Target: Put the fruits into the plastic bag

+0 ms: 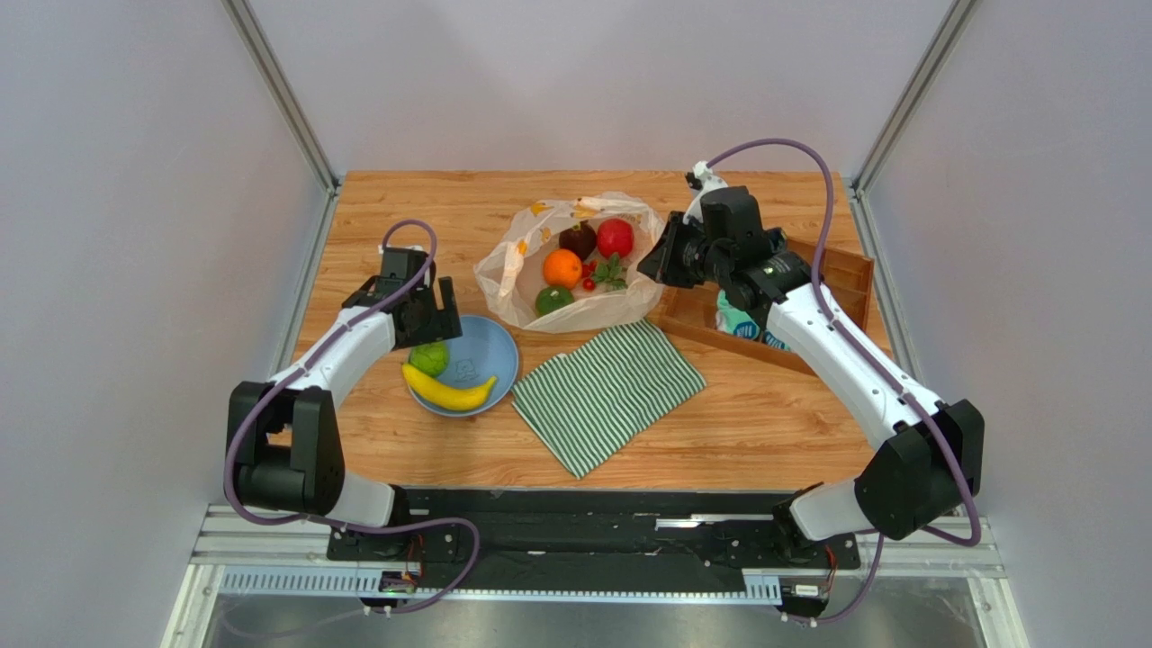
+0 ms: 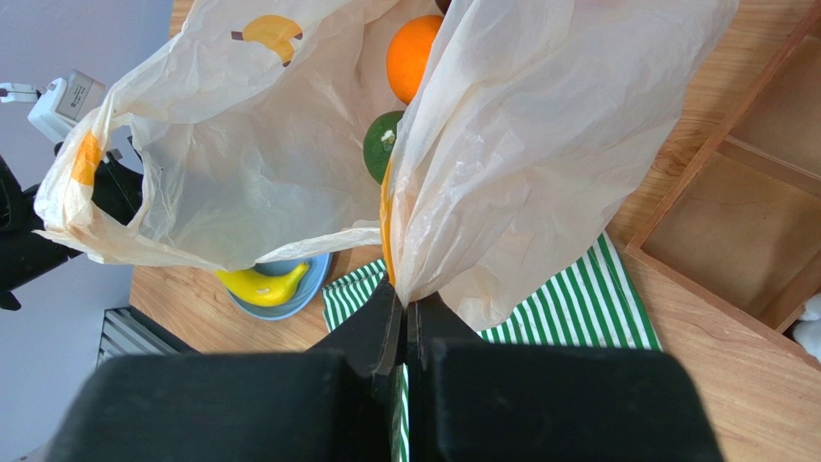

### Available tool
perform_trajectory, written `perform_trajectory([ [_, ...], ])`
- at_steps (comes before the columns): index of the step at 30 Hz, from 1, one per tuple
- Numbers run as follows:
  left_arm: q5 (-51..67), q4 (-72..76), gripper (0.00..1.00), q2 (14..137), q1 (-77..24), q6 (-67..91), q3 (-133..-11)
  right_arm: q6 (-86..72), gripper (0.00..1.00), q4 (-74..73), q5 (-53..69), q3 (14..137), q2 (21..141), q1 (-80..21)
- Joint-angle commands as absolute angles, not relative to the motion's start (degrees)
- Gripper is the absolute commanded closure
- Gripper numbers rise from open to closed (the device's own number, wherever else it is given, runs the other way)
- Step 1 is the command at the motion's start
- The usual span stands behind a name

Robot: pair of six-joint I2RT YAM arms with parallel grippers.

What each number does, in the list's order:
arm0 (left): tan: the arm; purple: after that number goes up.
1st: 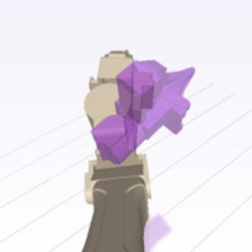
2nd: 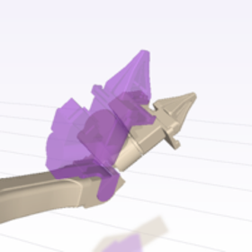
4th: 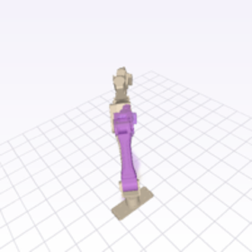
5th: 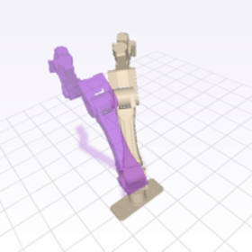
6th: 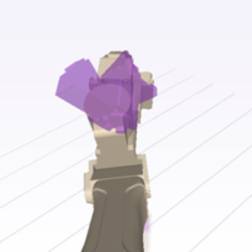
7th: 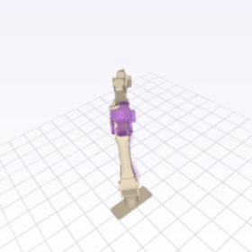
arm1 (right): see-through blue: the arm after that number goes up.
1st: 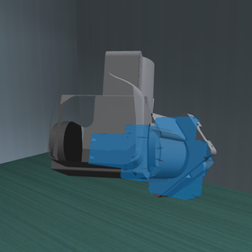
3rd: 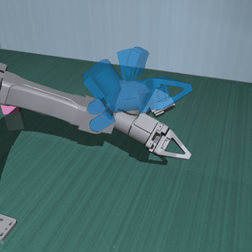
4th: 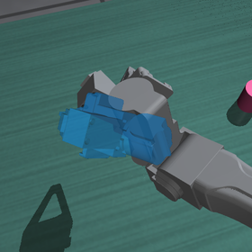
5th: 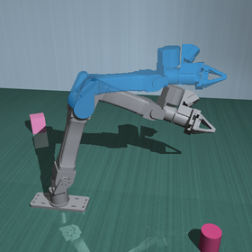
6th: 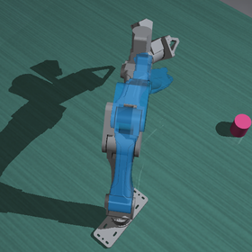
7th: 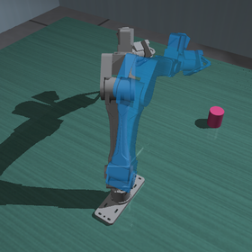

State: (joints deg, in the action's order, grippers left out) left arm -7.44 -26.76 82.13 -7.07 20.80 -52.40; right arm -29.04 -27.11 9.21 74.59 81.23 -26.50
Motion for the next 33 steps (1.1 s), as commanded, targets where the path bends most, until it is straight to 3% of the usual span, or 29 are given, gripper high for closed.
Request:
perform_trajectory([
  [1, -8.4, -26.2, 0.10, 81.6, -6.7, 22.3, -51.2, -29.0, 1.00, -25.8, 10.0, 73.8, 80.2, -26.7],
  [14, -7.6, -24.9, 0.21, 83.1, -6.4, 22.8, -48.9, -29.3, 1.00, -25.1, 10.5, 73.0, 79.9, -26.7],
  [24, -5.5, -24.3, 0.42, 80.9, -6.5, 22.1, -49.3, -29.3, 1.00, -25.0, 10.3, 73.1, 79.9, -26.5],
  [33, -4.8, -24.5, 0.45, 79.2, -6.4, 21.9, -49.9, -29.1, 1.00, -25.2, 10.1, 73.3, 80.0, -26.7],
])
